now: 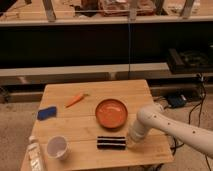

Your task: Push the eraser across the table

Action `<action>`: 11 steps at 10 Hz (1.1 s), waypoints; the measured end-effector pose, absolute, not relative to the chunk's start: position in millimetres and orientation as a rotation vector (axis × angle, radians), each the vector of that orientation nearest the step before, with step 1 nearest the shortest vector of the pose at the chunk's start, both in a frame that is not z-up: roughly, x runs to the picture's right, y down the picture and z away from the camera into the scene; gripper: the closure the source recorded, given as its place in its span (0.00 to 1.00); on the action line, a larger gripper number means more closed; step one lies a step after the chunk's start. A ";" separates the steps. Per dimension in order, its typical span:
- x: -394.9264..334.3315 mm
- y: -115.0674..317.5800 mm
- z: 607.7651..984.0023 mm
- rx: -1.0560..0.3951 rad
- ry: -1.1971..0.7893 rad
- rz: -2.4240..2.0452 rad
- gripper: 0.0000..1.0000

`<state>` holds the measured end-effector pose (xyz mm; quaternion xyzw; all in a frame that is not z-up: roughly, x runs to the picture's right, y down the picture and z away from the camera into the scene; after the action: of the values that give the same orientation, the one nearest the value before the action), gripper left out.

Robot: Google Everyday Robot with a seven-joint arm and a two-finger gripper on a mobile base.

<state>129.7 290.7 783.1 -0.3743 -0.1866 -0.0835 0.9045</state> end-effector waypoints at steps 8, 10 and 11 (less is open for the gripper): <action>93.1 284.8 792.3 -0.776 -0.389 -0.211 1.00; 87.6 283.0 794.6 -0.777 -0.393 -0.220 1.00; 82.9 282.0 796.0 -0.779 -0.397 -0.227 1.00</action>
<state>82.9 282.0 796.0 -0.3765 -0.1920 -0.1096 0.8996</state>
